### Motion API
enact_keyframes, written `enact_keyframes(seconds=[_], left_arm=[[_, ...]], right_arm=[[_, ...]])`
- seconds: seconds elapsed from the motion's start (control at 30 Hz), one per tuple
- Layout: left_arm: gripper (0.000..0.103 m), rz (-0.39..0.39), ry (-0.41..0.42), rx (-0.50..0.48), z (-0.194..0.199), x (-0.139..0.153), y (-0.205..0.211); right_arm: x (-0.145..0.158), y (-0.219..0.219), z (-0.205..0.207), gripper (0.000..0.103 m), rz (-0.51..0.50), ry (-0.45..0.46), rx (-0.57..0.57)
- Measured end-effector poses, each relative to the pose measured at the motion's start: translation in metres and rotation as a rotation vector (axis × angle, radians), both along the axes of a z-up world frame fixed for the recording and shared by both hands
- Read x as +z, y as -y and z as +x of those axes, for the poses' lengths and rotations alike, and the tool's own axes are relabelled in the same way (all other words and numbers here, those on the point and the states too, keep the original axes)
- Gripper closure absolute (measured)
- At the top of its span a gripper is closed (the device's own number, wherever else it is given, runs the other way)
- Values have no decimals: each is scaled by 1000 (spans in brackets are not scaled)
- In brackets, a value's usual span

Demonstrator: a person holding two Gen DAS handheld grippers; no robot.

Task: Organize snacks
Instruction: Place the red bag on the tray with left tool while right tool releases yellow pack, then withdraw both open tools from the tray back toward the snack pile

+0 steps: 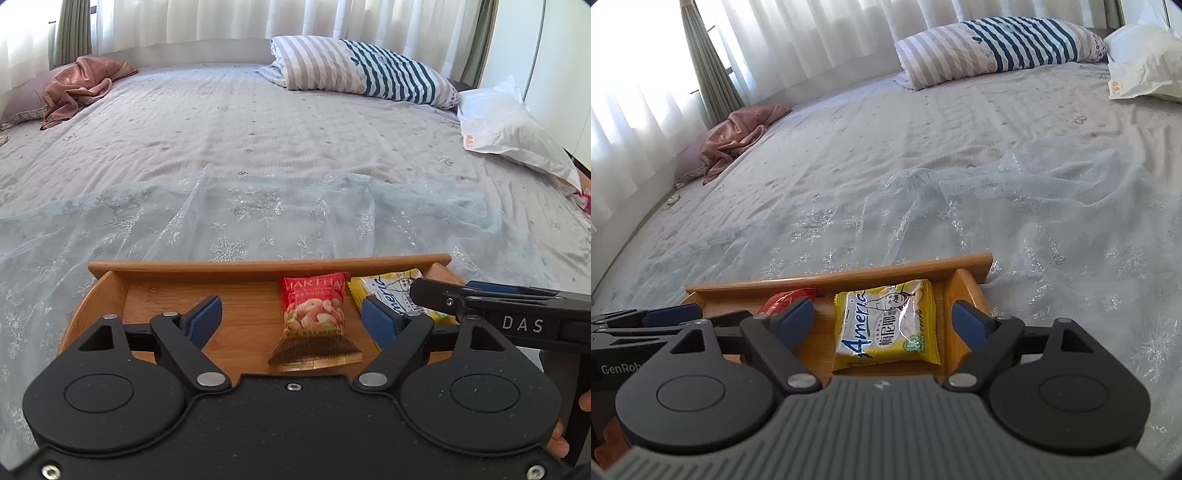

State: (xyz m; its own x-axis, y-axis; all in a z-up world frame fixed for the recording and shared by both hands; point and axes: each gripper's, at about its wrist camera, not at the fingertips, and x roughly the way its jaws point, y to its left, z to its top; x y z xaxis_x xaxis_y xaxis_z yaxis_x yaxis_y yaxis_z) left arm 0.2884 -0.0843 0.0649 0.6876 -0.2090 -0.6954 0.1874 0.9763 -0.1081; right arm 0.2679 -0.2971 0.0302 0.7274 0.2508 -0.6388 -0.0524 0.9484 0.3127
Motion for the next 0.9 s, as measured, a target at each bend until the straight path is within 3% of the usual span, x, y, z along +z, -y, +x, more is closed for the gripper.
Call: enact_keyframes(seconds=[0.37, 0.9], left_arm=[[15, -24, 28, -18, -68, 15, -21], [10, -59, 95, -31, -160, 23, -46]], right_arm=[[26, -12, -54, 2, -90, 108, 66], [26, -19, -132, 0, -79, 185, 103]])
